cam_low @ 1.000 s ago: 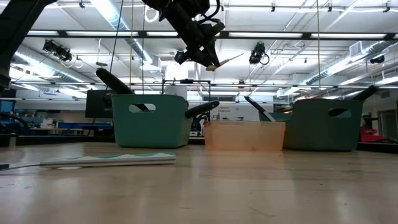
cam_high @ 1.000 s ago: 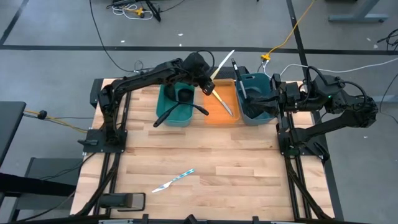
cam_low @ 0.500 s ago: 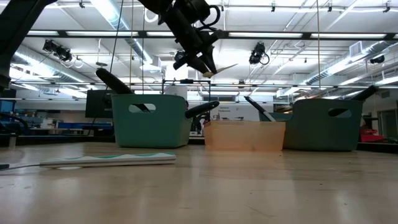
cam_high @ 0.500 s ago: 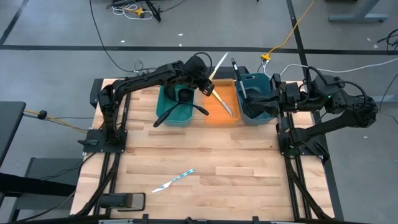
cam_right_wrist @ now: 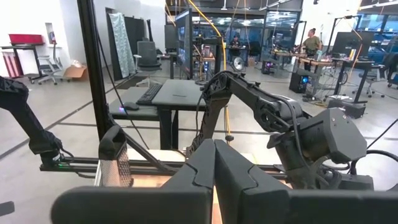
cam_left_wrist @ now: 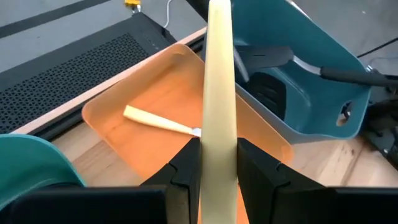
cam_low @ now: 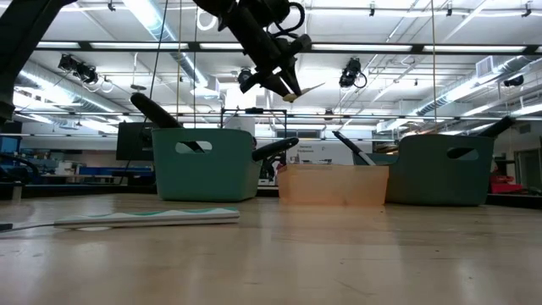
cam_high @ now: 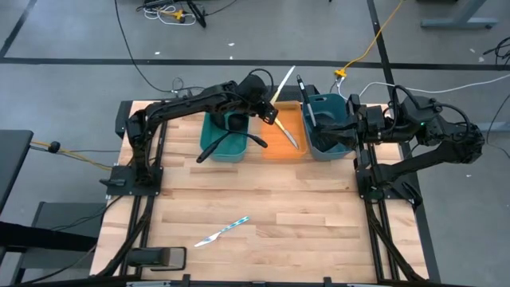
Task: Pick & Place Kitchen Items
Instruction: Put the yellow table knife into the orange bin
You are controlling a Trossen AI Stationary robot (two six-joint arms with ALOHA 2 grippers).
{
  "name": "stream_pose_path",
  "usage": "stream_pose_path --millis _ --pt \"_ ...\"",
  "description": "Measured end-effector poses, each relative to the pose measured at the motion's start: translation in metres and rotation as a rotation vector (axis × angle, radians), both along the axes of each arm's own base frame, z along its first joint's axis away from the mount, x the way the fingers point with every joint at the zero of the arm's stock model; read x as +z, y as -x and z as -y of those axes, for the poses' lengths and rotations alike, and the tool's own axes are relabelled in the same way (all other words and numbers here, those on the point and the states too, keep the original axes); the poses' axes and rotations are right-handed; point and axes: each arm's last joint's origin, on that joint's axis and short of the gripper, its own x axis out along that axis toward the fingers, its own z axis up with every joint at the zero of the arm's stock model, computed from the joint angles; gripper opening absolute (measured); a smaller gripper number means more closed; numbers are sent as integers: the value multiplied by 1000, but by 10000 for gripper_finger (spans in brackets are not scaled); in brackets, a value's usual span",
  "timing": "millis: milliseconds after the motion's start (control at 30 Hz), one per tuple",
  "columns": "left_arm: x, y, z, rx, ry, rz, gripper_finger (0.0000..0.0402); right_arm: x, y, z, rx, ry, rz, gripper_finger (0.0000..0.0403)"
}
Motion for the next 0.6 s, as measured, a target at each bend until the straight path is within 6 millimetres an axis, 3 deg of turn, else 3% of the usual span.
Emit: stream_pose_path --millis 433,600 --pt "-62 -33 11 -39 148 -101 86 1 0 0 0 -2 6 9" --pt "-76 -39 15 -45 180 -120 86 0 0 0 1 -1 6 9"
